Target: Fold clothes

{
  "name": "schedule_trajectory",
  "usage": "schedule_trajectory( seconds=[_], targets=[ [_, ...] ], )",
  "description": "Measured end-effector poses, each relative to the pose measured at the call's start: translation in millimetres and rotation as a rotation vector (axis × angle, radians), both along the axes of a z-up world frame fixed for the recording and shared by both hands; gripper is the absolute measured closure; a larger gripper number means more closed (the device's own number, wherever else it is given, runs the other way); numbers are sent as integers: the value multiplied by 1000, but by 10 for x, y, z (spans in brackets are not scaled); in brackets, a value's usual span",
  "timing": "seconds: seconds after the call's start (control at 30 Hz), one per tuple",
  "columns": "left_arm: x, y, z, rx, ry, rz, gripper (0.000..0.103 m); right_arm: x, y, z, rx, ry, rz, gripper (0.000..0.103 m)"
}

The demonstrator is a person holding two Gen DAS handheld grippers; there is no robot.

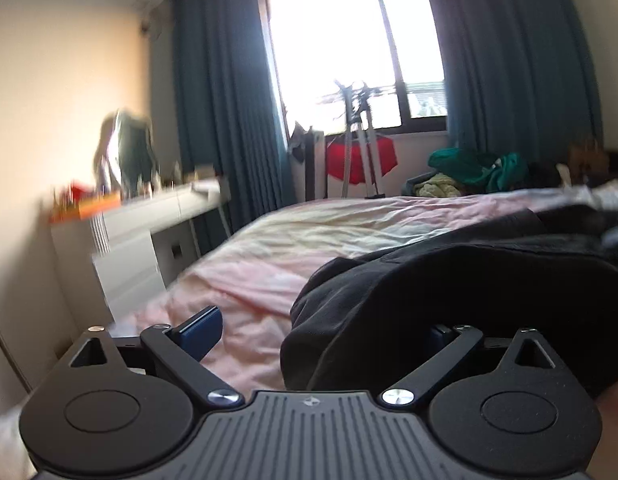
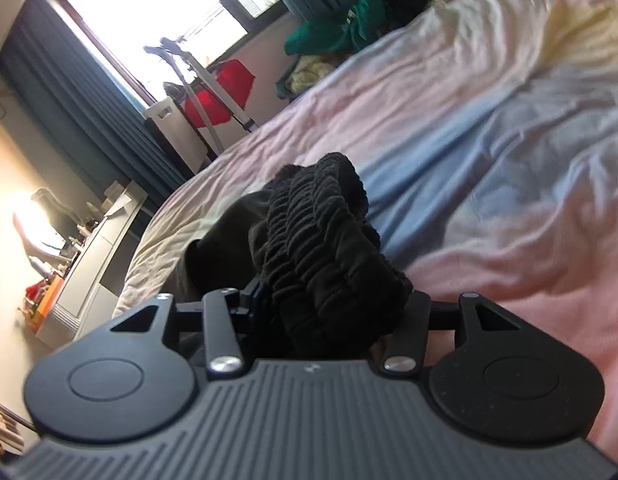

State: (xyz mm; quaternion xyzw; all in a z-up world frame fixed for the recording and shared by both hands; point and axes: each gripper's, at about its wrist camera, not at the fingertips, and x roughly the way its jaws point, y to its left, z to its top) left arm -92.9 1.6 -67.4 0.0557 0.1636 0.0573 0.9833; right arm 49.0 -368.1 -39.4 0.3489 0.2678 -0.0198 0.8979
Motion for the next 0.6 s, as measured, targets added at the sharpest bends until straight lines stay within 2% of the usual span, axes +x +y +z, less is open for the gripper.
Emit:
schedule_trajectory(
  seconds=[0.07,0.23,0.37,0.5,0.6],
  targets=[
    [37,82,-7,-63,43,7,4,3,-9,-32,11,14,-1,49],
    [124,267,-68,-202,162,24,4,-75,130,112,-72,-18,20,49],
    [202,366,-175,-296,245,29,1,-72,106,17,-58,-8,20,49],
    [164,326,-193,-294,247,16,1,-42,-1,-188,26,31,2,45],
    [115,392,-153,-338,243,2,1,-55,-38,-202,78,33,-6,44]
  ],
)
